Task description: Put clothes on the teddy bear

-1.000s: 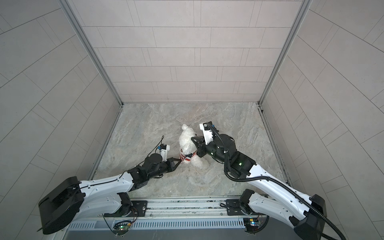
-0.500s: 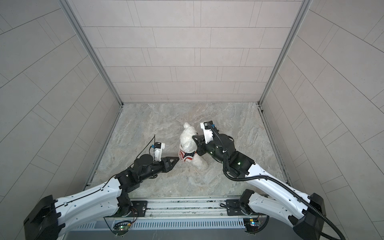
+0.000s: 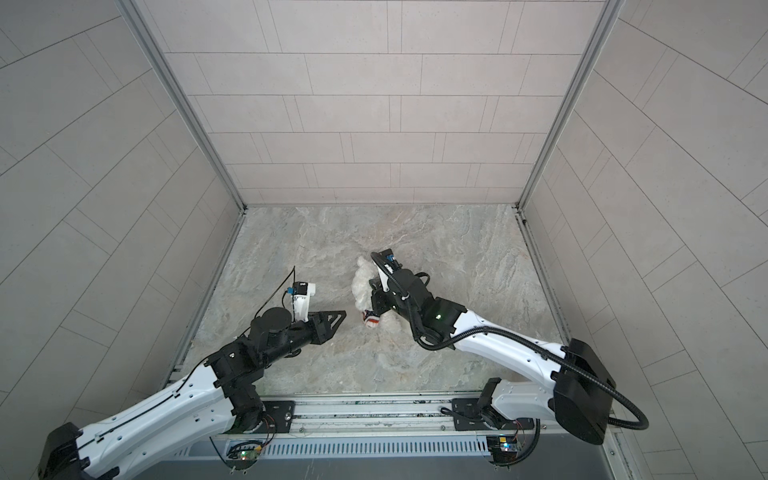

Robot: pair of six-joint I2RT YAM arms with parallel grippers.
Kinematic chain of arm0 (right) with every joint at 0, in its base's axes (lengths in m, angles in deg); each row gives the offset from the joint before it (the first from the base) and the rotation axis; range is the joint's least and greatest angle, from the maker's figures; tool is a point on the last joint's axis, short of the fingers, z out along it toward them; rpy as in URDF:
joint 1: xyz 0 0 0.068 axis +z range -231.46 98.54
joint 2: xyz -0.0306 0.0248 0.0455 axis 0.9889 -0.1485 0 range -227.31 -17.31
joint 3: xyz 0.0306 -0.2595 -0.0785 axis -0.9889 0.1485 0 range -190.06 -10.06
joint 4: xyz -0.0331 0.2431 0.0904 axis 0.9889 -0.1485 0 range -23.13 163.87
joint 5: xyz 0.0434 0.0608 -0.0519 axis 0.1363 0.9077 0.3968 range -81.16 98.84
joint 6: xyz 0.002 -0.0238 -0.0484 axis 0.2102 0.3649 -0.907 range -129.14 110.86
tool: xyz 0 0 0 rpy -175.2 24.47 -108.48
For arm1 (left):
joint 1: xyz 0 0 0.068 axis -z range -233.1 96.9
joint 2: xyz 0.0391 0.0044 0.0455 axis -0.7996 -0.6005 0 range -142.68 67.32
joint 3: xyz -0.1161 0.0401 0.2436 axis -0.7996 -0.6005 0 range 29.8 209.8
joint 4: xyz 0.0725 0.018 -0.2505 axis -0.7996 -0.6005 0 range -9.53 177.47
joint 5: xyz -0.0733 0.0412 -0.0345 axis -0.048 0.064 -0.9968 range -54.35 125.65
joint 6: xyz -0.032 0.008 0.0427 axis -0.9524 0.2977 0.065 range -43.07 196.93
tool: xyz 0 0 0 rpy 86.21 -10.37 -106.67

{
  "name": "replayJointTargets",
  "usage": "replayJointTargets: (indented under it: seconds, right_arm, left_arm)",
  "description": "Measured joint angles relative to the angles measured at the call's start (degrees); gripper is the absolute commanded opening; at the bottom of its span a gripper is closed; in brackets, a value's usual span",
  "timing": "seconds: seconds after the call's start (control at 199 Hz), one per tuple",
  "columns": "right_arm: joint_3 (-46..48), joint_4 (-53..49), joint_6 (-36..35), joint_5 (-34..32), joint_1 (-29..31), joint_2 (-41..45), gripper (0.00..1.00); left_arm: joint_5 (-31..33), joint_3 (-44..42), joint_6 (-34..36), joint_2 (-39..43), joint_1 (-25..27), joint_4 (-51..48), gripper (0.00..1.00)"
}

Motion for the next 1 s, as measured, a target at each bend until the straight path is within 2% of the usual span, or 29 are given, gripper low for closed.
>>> replayJointTargets:
  seconds: [0.09,0.256,0.341,0.456,0.602,0.732,0.998]
  right_arm:
    - [-1.9,0.8,-0.3,0.1,1.2,-3.7,0.08]
    - [-3.8,2.6,-0.2,2.2,2.5,-7.9,0.26]
    - [-3.9,2.6,0.2,3.1,2.7,-7.9,0.4]
    - [-3.9,1.5,-0.7,3.8,2.8,-5.9,0.52]
    - [-2.7,-0.1,-0.9,3.8,2.7,0.5,0.56]
    - [0.8,-1.1,-0.9,3.0,2.7,6.0,0.58]
    - [6.0,-3.4,0.1,5.4,3.0,3.7,0.62]
  left_arm:
    - [-0.4,-1.2,-0.7,1.9,-1.6,-1.3,0.47]
    - [-1.3,-2.0,-1.2,4.5,-4.1,-3.2,0.52]
    - [-2.6,-2.2,-1.2,4.7,-5.8,-3.3,0.57]
    - [-5.1,-3.2,-1.5,4.2,-8.7,-2.1,0.58]
    - [-9.2,-5.4,-2.6,1.5,-13.1,0.8,0.58]
    - [-9.9,-7.2,-3.4,0.9,-14.1,0.3,0.58]
    - [-9.6,-14.1,-6.9,8.4,-14.1,-2.2,0.58]
